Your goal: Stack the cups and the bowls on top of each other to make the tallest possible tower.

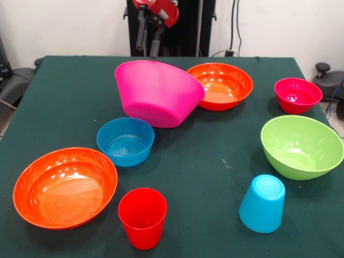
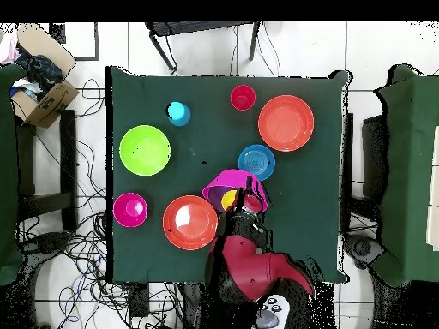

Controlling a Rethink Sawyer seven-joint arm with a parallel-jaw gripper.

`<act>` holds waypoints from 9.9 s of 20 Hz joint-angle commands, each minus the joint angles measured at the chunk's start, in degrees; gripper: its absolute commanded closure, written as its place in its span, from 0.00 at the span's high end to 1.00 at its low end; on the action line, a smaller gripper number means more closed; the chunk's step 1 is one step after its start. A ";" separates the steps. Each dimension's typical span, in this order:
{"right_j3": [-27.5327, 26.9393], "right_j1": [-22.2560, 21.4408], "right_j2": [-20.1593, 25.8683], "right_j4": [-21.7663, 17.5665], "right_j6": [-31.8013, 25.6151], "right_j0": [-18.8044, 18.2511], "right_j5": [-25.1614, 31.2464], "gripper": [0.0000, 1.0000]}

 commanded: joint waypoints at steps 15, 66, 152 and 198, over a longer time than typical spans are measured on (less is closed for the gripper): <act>1.82 8.77 0.38 0.88 8.90 3.66 -0.13 1.00; -3.96 17.01 -1.98 6.09 9.50 3.23 -18.26 1.00; 7.47 -6.71 81.42 -7.87 5.06 -55.67 54.28 0.00; -29.24 10.50 83.70 -4.04 -12.65 -55.61 95.94 0.00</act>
